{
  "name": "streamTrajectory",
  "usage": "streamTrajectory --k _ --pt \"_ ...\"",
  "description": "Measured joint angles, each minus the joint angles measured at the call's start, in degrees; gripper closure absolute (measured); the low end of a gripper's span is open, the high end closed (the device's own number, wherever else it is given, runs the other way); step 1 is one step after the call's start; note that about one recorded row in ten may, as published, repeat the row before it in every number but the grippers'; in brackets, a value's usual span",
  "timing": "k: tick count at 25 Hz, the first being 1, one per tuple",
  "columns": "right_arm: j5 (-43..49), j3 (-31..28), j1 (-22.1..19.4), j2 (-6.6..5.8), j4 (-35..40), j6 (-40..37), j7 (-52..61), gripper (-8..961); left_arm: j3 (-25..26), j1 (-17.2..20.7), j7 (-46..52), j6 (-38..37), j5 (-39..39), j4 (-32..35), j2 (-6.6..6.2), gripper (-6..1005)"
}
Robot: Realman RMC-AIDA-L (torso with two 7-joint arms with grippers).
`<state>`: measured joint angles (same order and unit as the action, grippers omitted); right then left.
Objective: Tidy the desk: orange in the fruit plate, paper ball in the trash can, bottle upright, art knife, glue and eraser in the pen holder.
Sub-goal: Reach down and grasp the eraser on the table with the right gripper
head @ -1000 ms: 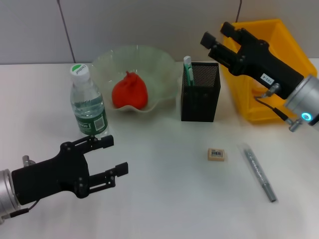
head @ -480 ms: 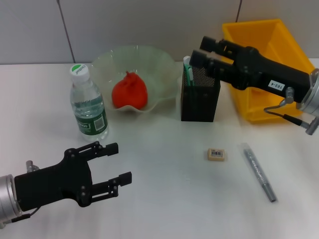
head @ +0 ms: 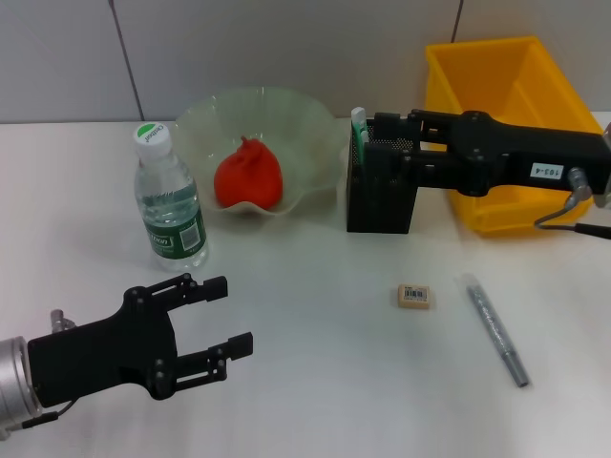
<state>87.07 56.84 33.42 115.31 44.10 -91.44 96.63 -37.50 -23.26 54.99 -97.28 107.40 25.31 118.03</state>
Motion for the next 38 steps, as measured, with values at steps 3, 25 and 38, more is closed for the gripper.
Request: streamTrajectory --k 3,25,38 --pt "3.2 -1.1 0.3 -0.27 2.2 -0.6 2.9 224 0.0 0.1 0.0 0.0 0.0 0.0 0.00 246" --pt "35.6 -2.0 8.0 -0.89 12.8 -1.9 23.6 226 0.0 0.5 0.6 0.4 0.6 0.5 -0.15 246" --pt "53.9 -1.7 15.5 1.23 13.1 -3.0 26.5 226 0.0 0.5 0.6 0.6 1.3 0.2 -0.18 246"
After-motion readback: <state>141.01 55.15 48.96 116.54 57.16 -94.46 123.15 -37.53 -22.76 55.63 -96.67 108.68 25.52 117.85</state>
